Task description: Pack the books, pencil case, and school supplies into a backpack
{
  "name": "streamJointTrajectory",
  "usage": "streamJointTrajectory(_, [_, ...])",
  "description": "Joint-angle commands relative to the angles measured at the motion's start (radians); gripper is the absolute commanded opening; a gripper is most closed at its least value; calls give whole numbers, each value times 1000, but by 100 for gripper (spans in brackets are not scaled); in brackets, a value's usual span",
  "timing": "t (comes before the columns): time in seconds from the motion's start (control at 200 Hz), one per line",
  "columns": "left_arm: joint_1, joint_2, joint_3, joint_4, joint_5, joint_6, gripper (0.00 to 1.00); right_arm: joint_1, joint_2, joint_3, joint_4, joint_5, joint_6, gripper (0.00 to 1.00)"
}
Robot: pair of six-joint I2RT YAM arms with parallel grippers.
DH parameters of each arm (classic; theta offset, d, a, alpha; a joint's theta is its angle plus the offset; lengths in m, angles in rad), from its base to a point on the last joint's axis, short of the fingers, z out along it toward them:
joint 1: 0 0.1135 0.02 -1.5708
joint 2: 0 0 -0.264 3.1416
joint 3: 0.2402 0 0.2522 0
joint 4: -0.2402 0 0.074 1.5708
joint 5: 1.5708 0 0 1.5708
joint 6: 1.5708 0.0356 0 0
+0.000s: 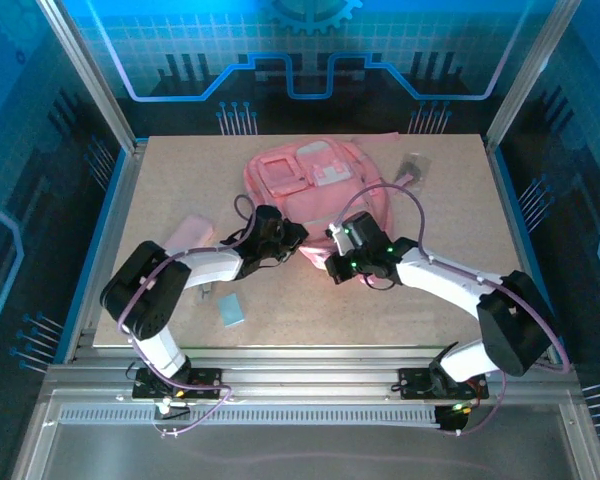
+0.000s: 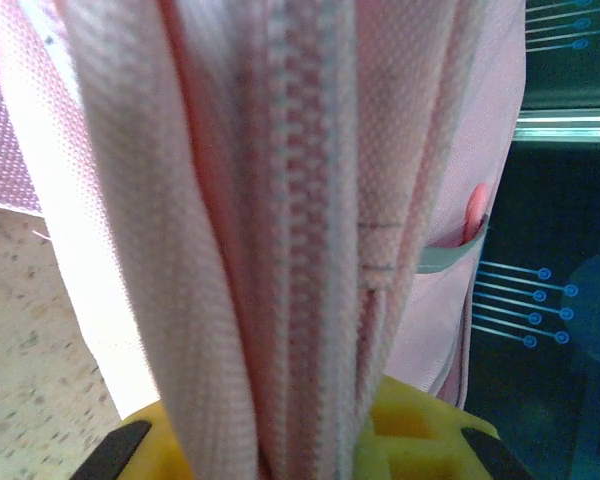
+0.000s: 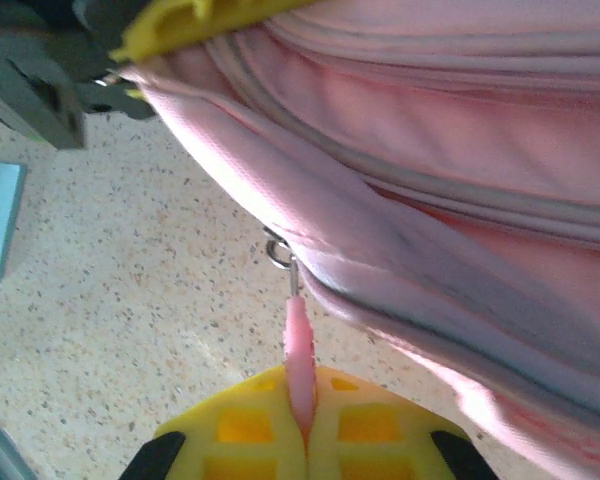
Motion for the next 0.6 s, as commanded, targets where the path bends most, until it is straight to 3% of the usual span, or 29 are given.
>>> streamJointTrajectory(0.0, [42, -91, 23, -101, 2, 113, 0, -42, -36, -34, -103, 88, -31, 0])
streamJointTrajectory(0.4, [196, -162, 32, -234, 133, 238, 0, -215, -111, -47, -174, 126, -66, 0])
streamJointTrajectory(0.595, [277, -174, 86, -341, 142, 358, 0, -250, -96, -25, -191, 130, -61, 0])
